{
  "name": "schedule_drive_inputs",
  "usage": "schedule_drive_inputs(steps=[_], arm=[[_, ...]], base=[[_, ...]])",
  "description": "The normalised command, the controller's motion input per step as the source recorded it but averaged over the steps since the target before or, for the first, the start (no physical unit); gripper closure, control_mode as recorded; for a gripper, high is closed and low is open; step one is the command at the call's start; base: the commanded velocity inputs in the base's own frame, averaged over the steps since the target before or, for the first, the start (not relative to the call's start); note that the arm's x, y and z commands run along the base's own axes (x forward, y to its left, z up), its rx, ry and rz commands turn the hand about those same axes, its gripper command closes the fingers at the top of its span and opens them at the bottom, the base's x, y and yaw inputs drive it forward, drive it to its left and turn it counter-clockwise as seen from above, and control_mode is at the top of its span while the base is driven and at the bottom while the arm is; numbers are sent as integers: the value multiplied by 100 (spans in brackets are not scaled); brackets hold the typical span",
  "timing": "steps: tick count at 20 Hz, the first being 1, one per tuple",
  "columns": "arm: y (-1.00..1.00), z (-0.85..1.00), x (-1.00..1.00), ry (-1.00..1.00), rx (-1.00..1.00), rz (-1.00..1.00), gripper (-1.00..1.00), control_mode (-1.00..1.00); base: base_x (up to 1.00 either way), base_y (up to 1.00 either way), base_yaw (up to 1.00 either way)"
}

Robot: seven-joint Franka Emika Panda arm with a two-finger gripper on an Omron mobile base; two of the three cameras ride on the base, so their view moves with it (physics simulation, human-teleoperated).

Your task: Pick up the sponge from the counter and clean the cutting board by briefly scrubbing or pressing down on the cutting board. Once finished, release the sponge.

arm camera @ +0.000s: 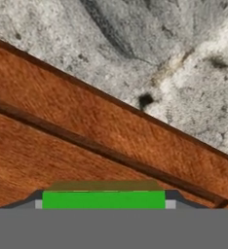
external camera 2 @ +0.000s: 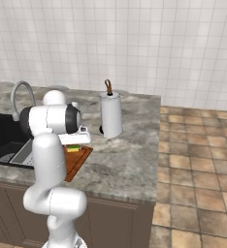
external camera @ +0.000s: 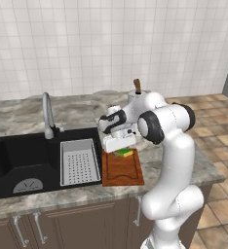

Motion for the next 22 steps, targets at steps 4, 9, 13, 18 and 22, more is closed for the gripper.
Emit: schedule_drive_inputs(steps=[4,9,13,18,22], arm=[[0,-49,-81,0,0,-5,100,-100],[8,-49,-97,0,0,-6,100,-100],[8,-45,-100,0,0,-8,100,-100],[5,-38,-100,0,0,-9,100,-100],[5,-21,-99,0,0,-9,100,-100]], base=[[0,0,0],[0,0,0],[0,0,0],[0,0,0],[0,0,0]])
